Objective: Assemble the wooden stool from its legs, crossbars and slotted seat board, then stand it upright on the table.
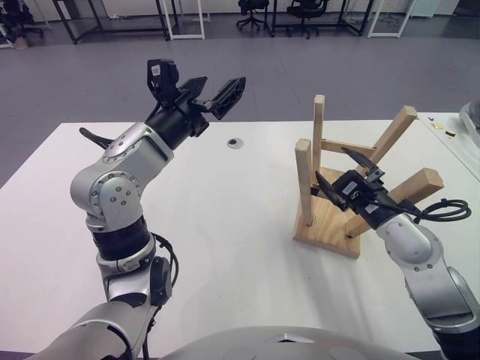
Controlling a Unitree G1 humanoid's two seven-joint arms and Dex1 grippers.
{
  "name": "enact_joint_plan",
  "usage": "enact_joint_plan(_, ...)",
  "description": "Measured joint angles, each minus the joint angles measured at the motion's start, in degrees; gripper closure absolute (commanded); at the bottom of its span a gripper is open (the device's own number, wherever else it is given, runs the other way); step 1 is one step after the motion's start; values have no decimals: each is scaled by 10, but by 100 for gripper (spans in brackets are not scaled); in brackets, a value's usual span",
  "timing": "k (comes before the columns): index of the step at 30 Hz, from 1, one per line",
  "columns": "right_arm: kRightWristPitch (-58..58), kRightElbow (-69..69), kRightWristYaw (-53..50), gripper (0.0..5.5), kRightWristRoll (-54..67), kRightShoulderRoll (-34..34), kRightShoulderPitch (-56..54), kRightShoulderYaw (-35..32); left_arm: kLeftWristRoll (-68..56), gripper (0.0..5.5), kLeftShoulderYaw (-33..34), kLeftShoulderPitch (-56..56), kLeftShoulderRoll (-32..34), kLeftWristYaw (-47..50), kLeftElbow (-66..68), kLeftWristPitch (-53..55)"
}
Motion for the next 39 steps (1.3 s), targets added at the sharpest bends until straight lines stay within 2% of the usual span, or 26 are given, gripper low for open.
enact_joint_plan(5, 77, -29, -3, 187, 41, 67, -107, -35, 5, 12, -23, 0, 6, -5, 16, -20)
enact_joint_plan(10, 232, -43, 2, 187, 126, 110, -311, -115, 26, 12, -67, -49, 11, -36, 48, -86)
enact_joint_plan(13, 282, -10, -15, 187, 167, 143, -411, -166, -8, 12, -68, -117, -84, -2, 73, -122)
enact_joint_plan(16, 307, 26, -30, 187, 195, 154, -444, -218, -45, 12, -78, -144, -186, 52, 128, -160)
enact_joint_plan(17, 310, 36, -35, 187, 200, 155, -451, -231, -47, 12, -91, -145, -187, 60, 150, -169)
enact_joint_plan(23, 299, 97, -36, 187, 212, 102, -472, -294, -45, 12, -131, -145, -187, 102, 241, -225)
enact_joint_plan(25, 293, 107, -36, 187, 212, 90, -468, -310, -44, 12, -165, -145, -187, 101, 250, -235)
enact_joint_plan(28, 276, 113, -34, 187, 214, 82, -448, -324, -25, 12, -255, -143, -187, 83, 251, -243)
enact_joint_plan(30, 266, 113, -17, 187, 234, 95, -427, -306, -15, 12, -287, -142, -187, 74, 252, -268)
enact_joint_plan(33, 223, 140, 21, 187, 256, 107, -398, -246, 12, 12, -281, -141, -187, 66, 237, -312)
enact_joint_plan(35, 153, 212, 33, 187, 234, 55, -409, -248, 35, 12, -263, -141, -183, 59, 220, -333)
enact_joint_plan(38, 8, 411, 23, 187, 162, -81, -437, -278, 58, 12, -224, -133, -150, 57, 190, -342)
enact_joint_plan(39, -21, 456, 17, 187, 146, -107, -436, -282, 66, 12, -214, -127, -139, 57, 181, -344)
